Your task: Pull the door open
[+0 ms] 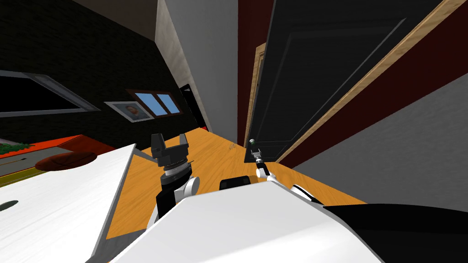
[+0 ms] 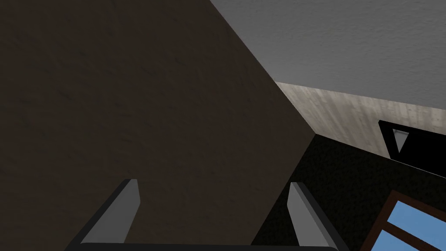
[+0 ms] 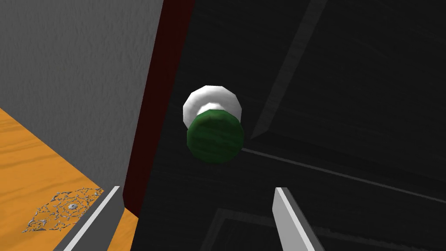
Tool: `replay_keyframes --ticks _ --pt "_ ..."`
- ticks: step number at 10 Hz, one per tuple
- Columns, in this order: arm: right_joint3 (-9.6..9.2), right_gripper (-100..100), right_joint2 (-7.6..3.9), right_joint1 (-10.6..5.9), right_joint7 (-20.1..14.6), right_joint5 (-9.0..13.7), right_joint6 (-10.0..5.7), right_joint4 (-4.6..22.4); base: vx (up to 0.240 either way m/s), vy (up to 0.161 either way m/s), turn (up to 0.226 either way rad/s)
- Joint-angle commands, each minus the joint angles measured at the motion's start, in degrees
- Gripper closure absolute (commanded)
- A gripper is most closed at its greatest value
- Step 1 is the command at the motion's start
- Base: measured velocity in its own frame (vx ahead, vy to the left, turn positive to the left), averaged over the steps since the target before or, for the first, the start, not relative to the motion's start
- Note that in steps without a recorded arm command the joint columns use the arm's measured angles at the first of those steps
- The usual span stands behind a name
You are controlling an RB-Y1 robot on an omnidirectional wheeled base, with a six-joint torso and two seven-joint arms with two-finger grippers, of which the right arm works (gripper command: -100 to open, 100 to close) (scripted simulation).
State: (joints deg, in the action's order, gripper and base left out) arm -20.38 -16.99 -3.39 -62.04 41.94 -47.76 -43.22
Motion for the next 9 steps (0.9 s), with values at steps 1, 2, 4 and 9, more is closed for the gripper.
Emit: replay_keyframes --ticks 1,2,4,9 --pt "-0.57 -100 -0.38 0.45 -2.86 1.37 -0.28 -0.7 -0.085 -0.067 0.15" --pt "-0.57 -100 -0.38 0.45 -3.58 1.37 -0.28 -0.7 -0.06 -0.045 0.053" --pt "-1.23 -100 -0.76 0.71 -7.16 2.77 -0.73 -0.95 -0.06 -0.037 0.111" --pt "-2.32 -100 -1.38 1.13 -13.31 5.03 -1.48 -1.37 -0.061 -0.044 0.088"
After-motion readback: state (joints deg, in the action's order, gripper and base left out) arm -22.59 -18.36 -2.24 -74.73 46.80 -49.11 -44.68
